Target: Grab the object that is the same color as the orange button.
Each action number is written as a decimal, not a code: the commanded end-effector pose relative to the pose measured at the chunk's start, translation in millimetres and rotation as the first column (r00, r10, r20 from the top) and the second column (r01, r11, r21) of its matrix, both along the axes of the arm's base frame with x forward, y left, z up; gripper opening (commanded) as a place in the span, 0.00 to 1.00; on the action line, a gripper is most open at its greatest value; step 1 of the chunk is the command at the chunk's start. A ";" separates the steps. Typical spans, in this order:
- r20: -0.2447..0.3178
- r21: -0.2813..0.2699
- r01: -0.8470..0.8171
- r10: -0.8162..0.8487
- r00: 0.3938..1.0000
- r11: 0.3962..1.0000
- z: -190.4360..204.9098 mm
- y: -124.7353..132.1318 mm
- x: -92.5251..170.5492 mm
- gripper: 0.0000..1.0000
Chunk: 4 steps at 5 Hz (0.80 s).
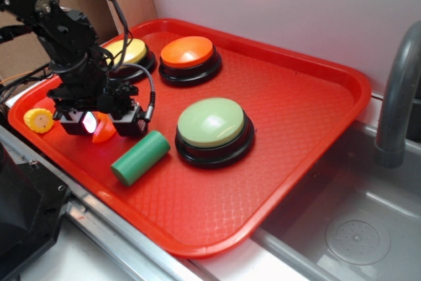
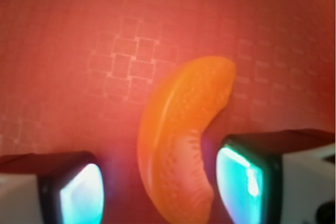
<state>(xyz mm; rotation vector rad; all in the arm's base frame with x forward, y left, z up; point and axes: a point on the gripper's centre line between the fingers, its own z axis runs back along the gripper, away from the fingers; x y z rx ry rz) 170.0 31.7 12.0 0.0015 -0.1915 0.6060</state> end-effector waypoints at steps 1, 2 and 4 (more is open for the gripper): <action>-0.002 0.016 -0.004 0.004 1.000 1.000 -3.0 1.7 2.0 0.00; -0.011 0.018 -0.013 0.013 1.000 1.000 -6.0 3.3 1.5 0.00; -0.016 0.021 -0.019 0.019 1.000 1.000 30.5 11.5 8.6 0.00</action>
